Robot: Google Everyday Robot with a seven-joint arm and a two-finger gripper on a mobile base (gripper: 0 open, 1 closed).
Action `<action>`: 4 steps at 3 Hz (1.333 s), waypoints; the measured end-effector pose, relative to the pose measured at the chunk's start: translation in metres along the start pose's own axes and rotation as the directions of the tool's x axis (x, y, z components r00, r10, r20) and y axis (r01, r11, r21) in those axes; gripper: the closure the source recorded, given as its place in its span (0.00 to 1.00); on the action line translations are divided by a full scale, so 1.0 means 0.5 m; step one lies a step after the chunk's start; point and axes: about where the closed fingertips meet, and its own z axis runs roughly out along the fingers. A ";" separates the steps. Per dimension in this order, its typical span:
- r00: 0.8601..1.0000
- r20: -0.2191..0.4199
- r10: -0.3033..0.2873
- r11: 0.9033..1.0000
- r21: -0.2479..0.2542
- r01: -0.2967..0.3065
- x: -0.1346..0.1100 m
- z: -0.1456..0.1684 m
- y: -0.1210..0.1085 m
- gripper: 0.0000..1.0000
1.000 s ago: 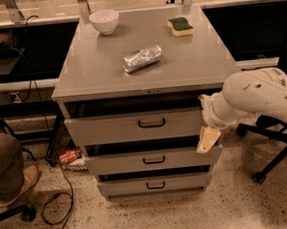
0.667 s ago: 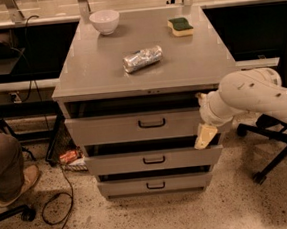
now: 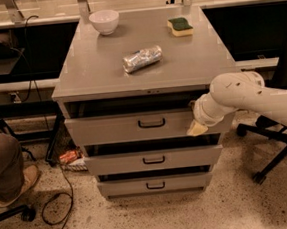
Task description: Open top drawer
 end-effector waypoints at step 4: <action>1.000 0.000 0.000 1.000 0.000 0.000 -0.006 -0.018 -0.007 1.00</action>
Offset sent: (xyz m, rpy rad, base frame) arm -0.1027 -0.0525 0.0593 -0.0237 -0.0077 -0.1682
